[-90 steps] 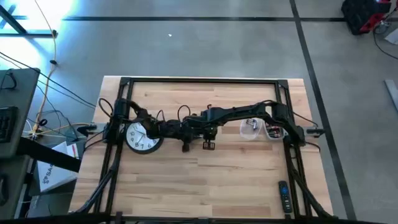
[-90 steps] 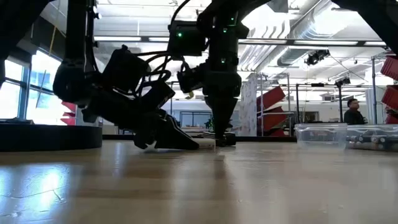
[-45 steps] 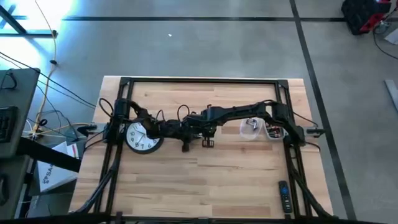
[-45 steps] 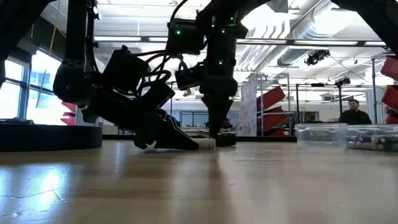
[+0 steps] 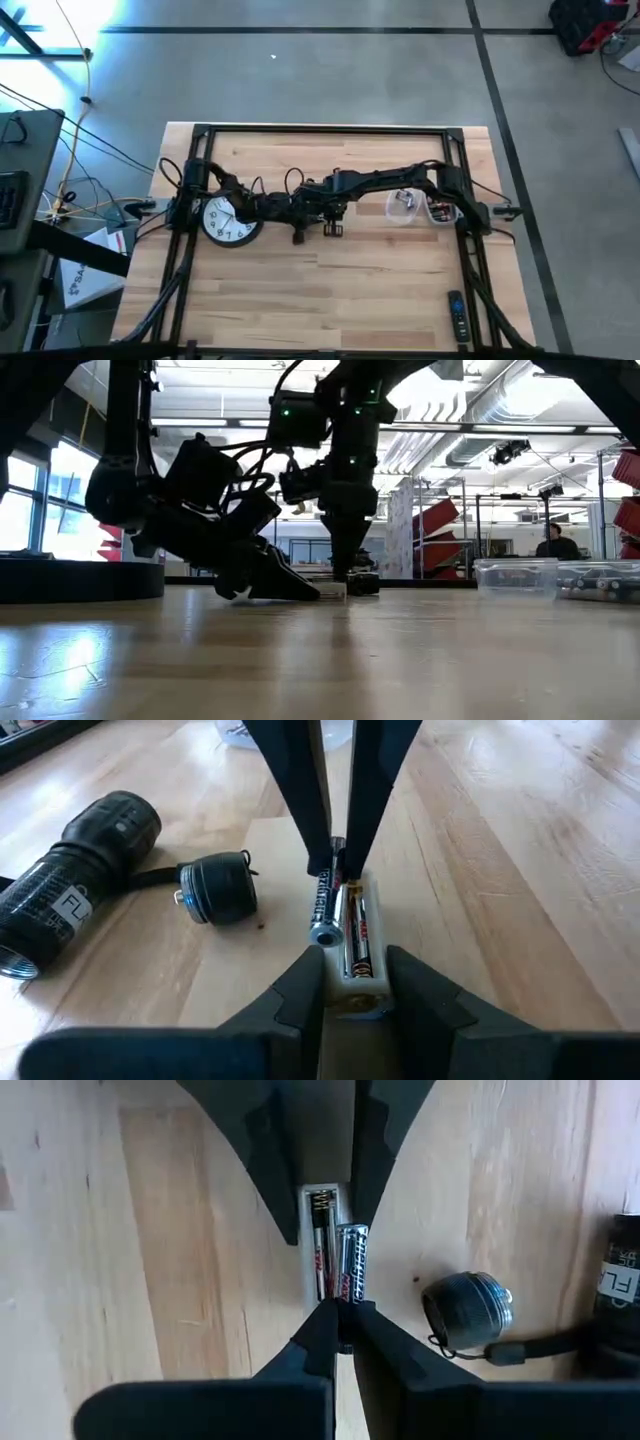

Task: Insert battery
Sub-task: Insert the silver battery into the white battery case

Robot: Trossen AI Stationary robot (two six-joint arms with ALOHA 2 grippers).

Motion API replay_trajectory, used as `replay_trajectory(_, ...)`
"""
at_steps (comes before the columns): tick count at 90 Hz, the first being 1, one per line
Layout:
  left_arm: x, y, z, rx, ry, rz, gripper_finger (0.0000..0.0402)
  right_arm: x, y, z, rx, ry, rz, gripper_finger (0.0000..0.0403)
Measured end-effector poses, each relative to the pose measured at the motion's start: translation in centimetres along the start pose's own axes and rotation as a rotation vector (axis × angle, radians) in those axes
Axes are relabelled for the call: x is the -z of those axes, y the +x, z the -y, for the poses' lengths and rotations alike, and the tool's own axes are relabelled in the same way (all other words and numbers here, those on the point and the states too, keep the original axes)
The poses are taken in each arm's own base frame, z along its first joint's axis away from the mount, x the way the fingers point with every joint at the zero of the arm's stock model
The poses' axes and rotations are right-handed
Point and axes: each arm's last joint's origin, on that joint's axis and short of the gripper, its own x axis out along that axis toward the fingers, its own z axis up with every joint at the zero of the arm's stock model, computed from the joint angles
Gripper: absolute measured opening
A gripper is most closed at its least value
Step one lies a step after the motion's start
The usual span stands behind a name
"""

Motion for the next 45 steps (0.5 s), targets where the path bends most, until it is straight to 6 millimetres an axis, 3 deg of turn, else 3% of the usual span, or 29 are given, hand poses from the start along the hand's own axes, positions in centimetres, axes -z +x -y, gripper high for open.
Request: replay_trajectory(45, 0.02, 0.00, 0.01, -0.001, 0.000, -0.001, 0.0072, -0.09, 0.17, -0.37, -0.058, -0.004, 0.005, 0.0000)
